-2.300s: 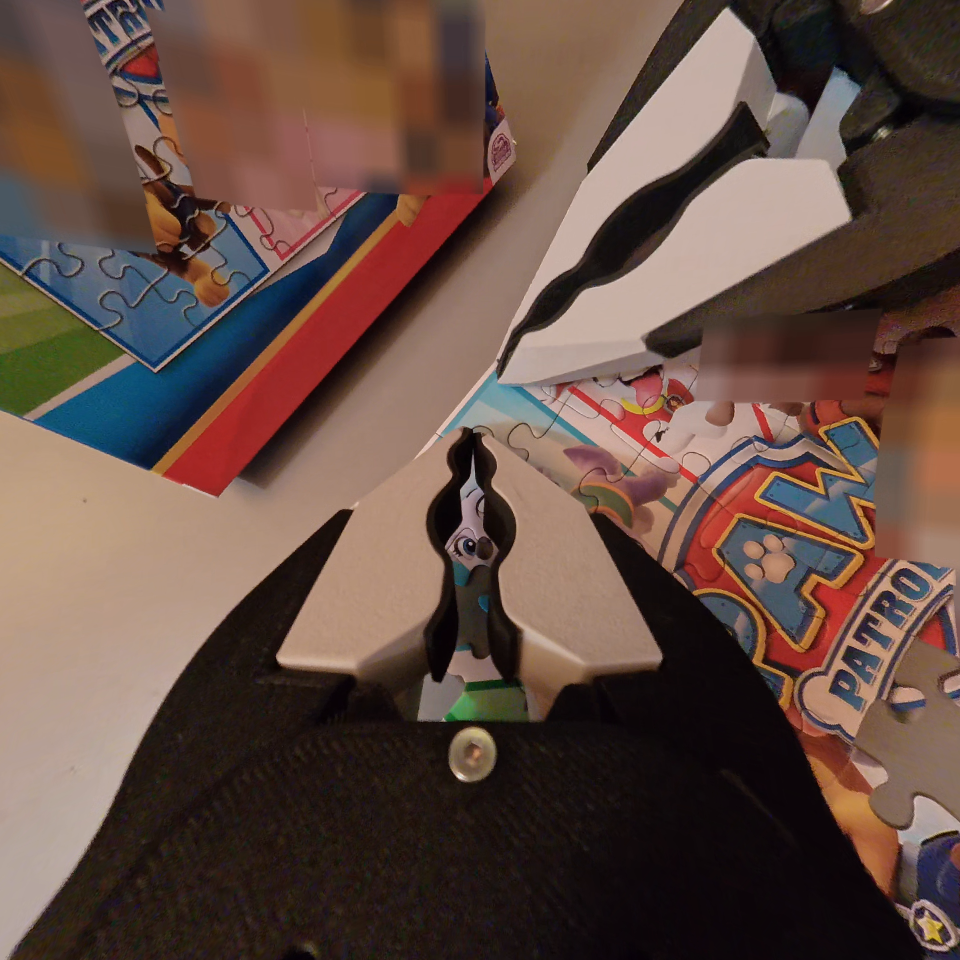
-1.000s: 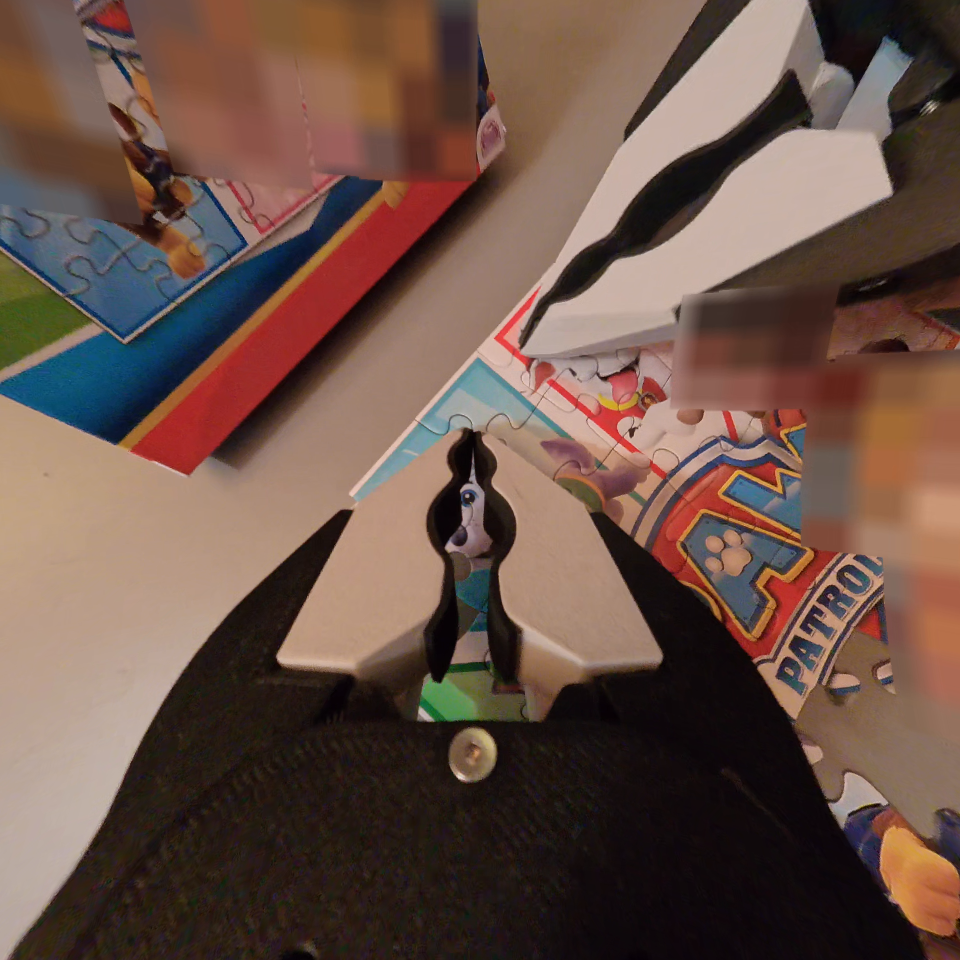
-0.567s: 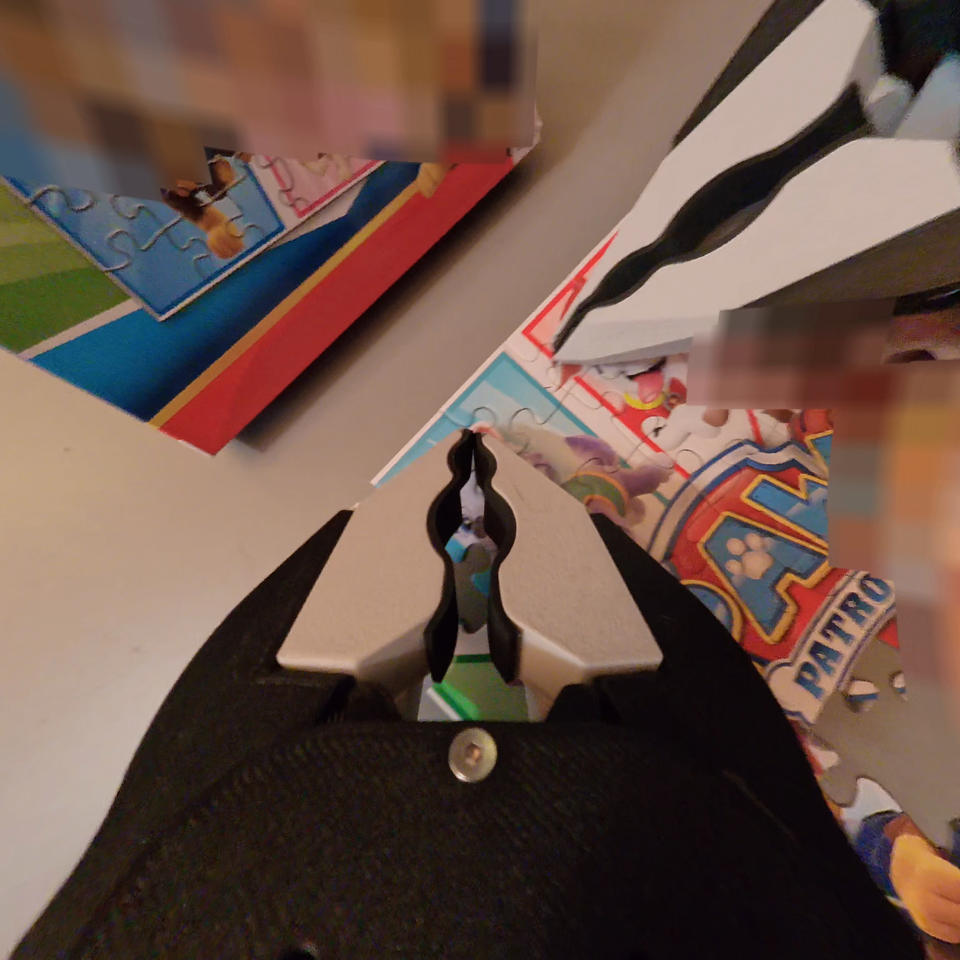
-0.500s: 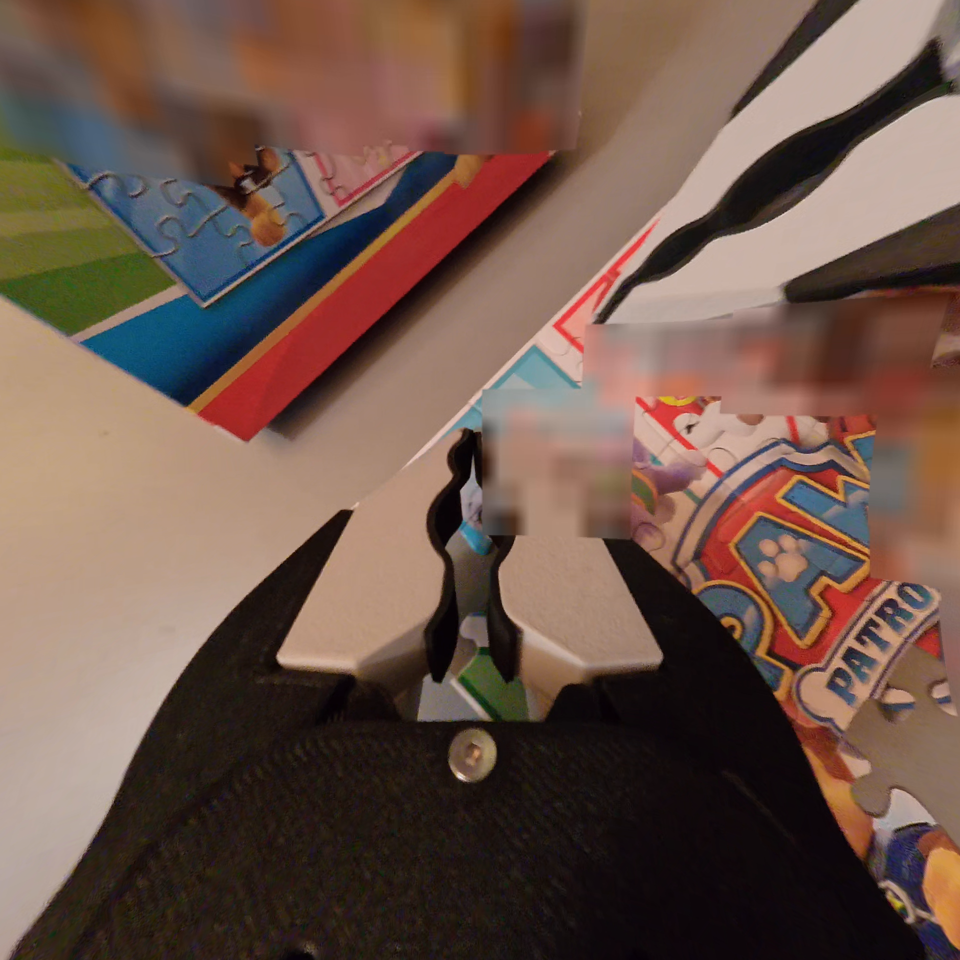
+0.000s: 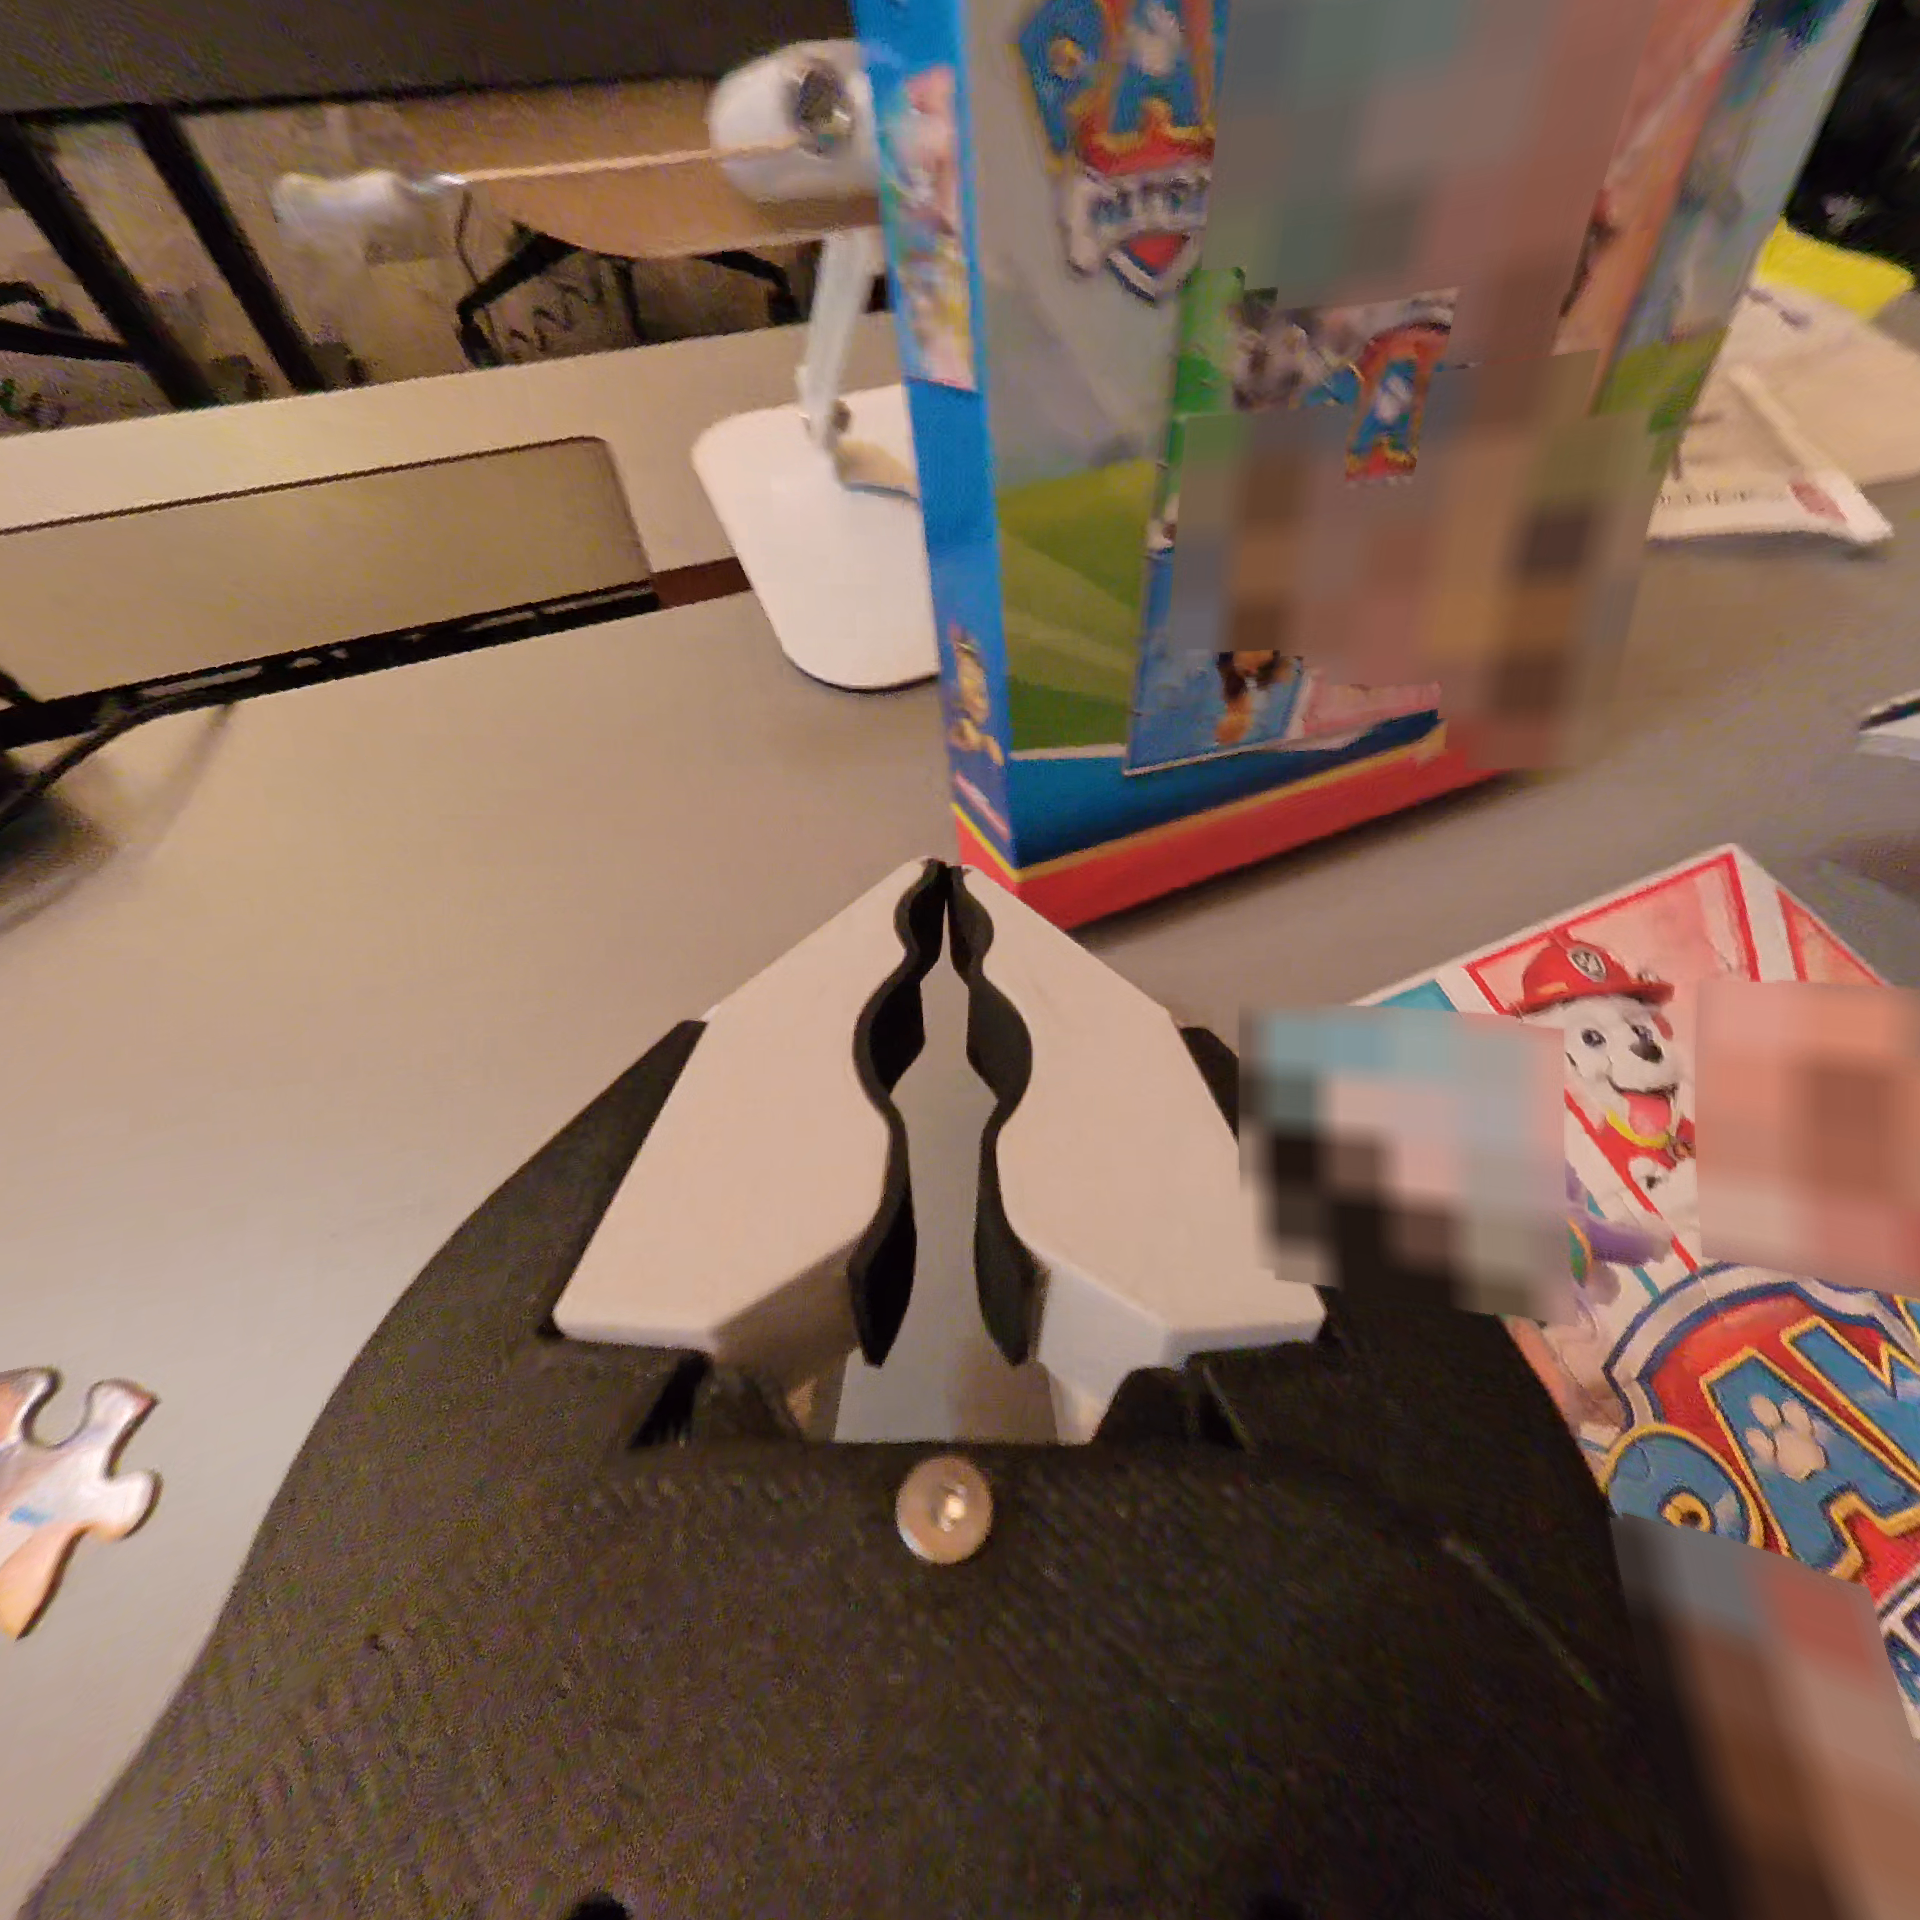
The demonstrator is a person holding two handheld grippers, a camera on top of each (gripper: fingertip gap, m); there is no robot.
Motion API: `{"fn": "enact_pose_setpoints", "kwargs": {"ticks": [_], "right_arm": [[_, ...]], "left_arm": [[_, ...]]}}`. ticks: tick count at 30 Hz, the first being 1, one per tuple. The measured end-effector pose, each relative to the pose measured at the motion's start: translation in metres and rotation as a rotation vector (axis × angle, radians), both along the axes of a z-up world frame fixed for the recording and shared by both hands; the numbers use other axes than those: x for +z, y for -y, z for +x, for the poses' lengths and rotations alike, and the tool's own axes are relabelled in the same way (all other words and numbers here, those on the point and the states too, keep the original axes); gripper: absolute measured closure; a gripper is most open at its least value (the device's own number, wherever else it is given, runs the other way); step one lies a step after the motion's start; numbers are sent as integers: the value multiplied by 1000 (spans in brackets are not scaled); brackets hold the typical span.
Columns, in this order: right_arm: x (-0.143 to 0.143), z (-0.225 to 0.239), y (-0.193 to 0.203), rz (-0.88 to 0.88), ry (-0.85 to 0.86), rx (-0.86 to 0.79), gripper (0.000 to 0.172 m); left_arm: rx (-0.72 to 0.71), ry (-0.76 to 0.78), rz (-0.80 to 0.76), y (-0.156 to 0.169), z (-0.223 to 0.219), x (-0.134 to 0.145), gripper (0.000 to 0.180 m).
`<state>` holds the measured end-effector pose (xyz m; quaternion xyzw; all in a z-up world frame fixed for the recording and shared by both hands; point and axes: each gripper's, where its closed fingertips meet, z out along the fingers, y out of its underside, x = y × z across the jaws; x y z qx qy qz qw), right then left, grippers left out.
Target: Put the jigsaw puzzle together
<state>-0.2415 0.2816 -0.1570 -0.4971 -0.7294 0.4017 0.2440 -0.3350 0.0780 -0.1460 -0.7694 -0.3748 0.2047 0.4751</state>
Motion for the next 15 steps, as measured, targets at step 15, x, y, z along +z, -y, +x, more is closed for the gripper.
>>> {"fn": "enact_pose_setpoints", "kwargs": {"ticks": [15], "right_arm": [[28,13,9,-192,-115,57,172]], "left_arm": [[70,-141,65,33,3,35,180]]}}
